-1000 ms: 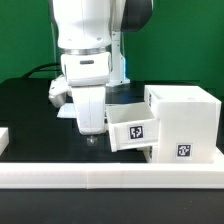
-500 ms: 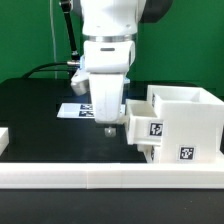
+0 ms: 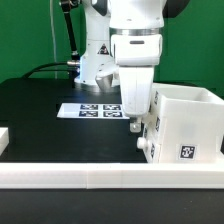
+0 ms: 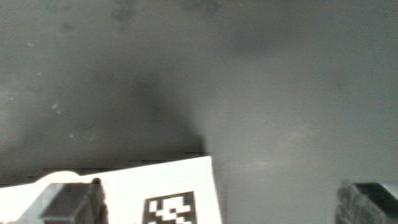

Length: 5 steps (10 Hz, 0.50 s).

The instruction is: Assemble drawer

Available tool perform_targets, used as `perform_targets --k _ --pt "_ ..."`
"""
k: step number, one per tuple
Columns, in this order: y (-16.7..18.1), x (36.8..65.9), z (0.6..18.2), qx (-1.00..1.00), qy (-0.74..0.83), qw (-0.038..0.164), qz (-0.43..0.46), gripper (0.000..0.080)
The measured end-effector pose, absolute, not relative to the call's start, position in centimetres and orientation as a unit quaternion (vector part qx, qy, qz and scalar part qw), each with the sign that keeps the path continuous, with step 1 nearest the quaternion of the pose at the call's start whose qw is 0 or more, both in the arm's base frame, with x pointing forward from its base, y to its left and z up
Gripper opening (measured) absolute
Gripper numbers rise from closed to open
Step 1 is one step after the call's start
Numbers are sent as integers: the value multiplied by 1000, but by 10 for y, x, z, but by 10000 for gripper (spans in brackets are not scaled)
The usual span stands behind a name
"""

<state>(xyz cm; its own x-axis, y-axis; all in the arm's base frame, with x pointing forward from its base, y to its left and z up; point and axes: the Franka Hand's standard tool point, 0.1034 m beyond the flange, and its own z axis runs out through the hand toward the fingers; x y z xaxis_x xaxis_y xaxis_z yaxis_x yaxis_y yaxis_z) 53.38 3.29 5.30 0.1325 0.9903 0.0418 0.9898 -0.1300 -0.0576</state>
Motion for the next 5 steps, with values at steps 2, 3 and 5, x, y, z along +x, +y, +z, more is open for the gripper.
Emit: perform_targets --k 2,3,5 --pt "35 535 55 -758 -651 34 2 648" --pt "30 537 56 -757 -653 32 2 648" --pt "-3 538 58 -751 -659 29 6 648"
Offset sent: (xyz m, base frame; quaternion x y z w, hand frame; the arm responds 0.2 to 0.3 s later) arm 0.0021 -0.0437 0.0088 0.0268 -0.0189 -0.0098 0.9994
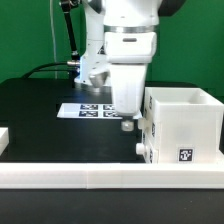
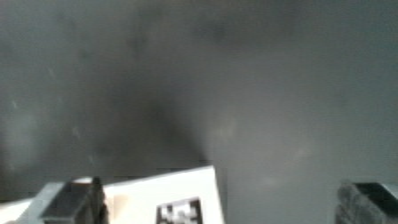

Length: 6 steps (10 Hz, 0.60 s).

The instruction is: Assemble drawer

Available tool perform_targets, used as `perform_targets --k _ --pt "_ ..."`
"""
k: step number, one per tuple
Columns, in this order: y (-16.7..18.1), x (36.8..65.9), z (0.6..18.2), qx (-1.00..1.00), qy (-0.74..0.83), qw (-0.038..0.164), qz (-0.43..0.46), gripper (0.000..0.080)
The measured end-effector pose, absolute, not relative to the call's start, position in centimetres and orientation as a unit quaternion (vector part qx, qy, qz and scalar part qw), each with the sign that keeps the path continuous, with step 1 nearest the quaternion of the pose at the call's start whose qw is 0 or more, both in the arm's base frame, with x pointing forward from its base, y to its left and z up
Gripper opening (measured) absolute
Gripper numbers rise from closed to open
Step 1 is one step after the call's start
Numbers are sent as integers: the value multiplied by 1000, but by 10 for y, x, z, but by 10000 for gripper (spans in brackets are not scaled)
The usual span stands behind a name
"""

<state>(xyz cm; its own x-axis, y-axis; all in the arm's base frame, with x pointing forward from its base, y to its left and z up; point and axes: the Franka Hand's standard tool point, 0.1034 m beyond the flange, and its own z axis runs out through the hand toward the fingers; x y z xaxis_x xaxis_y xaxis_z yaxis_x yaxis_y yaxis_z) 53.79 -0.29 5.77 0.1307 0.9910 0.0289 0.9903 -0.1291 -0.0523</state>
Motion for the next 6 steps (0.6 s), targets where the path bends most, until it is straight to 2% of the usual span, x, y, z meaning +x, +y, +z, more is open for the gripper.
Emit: perform_targets --k 2,3,6 --pt "-26 542 67 -758 -652 18 -2 648" --pt "-36 544 76 -763 -646 2 -19 648" --pt "-32 541 71 -762 -647 6 -17 648"
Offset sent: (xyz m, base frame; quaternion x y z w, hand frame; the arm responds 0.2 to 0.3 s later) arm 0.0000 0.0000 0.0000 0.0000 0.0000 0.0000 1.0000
